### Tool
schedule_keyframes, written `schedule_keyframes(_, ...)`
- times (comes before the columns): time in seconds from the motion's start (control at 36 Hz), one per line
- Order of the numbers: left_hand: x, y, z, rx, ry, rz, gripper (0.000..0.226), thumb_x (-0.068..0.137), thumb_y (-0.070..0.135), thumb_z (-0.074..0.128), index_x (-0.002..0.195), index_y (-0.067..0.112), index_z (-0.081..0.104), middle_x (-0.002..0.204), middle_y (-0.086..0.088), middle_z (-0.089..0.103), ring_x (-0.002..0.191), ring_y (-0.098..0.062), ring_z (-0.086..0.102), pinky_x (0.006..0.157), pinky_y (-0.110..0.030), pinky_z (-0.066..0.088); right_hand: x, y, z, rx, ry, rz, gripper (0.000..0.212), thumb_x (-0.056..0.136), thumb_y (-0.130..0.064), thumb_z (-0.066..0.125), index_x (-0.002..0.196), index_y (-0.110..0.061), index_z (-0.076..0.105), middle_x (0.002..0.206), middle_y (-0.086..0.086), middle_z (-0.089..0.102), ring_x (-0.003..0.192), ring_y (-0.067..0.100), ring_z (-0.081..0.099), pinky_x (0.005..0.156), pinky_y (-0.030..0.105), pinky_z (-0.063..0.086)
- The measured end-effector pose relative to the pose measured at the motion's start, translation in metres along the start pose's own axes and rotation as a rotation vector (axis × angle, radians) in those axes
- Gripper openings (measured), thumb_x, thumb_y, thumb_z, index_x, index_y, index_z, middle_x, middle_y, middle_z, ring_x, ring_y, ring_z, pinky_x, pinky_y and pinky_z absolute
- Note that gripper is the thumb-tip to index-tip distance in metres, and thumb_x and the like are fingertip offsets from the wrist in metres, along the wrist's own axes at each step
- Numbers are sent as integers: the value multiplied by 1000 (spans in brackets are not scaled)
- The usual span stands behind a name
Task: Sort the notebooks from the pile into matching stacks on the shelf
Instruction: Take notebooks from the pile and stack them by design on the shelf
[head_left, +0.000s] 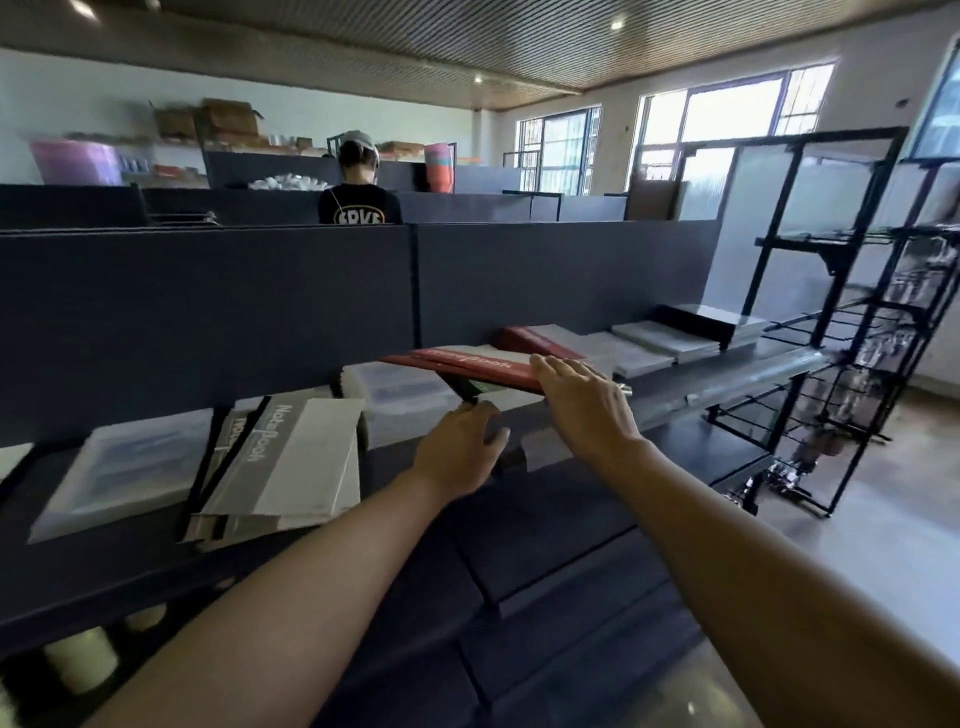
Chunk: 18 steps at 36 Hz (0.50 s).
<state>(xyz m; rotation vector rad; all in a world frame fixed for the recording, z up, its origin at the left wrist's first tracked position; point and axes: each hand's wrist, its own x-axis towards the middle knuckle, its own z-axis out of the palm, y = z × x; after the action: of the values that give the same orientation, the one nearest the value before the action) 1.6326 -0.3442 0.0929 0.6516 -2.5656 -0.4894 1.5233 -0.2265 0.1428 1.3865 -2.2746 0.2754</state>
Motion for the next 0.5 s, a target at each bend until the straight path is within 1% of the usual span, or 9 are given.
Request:
schedule_keyframes(0.06,12,21,7,-217,-68,-61,43,102,34,41,137,11,46,132,-9,56,122,-25,51,99,-34,41,1,16,4,-6,4,14,52,97,-17,46,146,-14,31,146,2,43,133,22,42,103,36,38)
schedule_keyframes(0.11,24,41,10,-515,-93,-130,39,102,32,42,136,14,47,131,-6,56,120,-23,52,101,-35,40,4,31,9,-20,4,31,50,98,-16,44,146,-13,32,145,4,45,132,23,44,103,37,38)
schedule_keyframes(0.19,40,62,15,-1021,-181,-273,19,103,33,39,105,26,57,96,5,60,86,-9,55,76,-24,41,12,50,19,-57,1,42,49,98,-18,43,145,-13,31,145,4,45,132,23,44,103,35,38)
schedule_keyframes(0.22,46,65,17,-1148,-218,-309,20,103,35,38,103,28,56,95,5,61,84,-8,55,74,-24,39,16,55,23,-59,-4,40,49,97,-19,43,145,-13,32,145,4,44,132,23,43,103,34,38)
schedule_keyframes(0.25,53,66,21,-1243,-256,-336,24,102,39,38,109,28,58,103,3,64,89,-10,57,78,-26,39,19,59,26,-58,-7,42,48,97,-20,44,144,-13,33,145,4,45,132,22,43,103,33,37)
schedule_keyframes(0.31,70,67,28,-1366,-296,-358,41,99,48,39,126,22,56,123,-3,61,100,-15,61,85,-28,42,28,64,33,-56,-3,51,46,97,-24,45,141,-14,36,142,3,48,130,21,46,100,32,39)
schedule_keyframes(0.33,79,66,31,-1422,-290,-366,45,99,49,38,127,20,57,122,-4,62,99,-16,62,83,-28,44,34,64,36,-59,-2,51,46,97,-25,47,141,-14,37,141,2,49,128,21,47,99,32,40)
schedule_keyframes(0.42,104,65,36,-1584,-178,-419,38,102,39,39,114,11,61,104,-7,65,87,-15,63,74,-27,51,50,63,43,-73,-15,23,47,97,-23,48,141,-16,36,138,2,51,124,21,52,96,32,43)
schedule_keyframes(0.5,126,54,41,-1655,-74,-451,26,99,18,39,90,7,61,87,-10,63,76,-16,60,71,-26,49,67,63,50,-66,-34,-4,39,98,-24,45,136,-18,41,134,1,54,120,22,54,91,34,44)
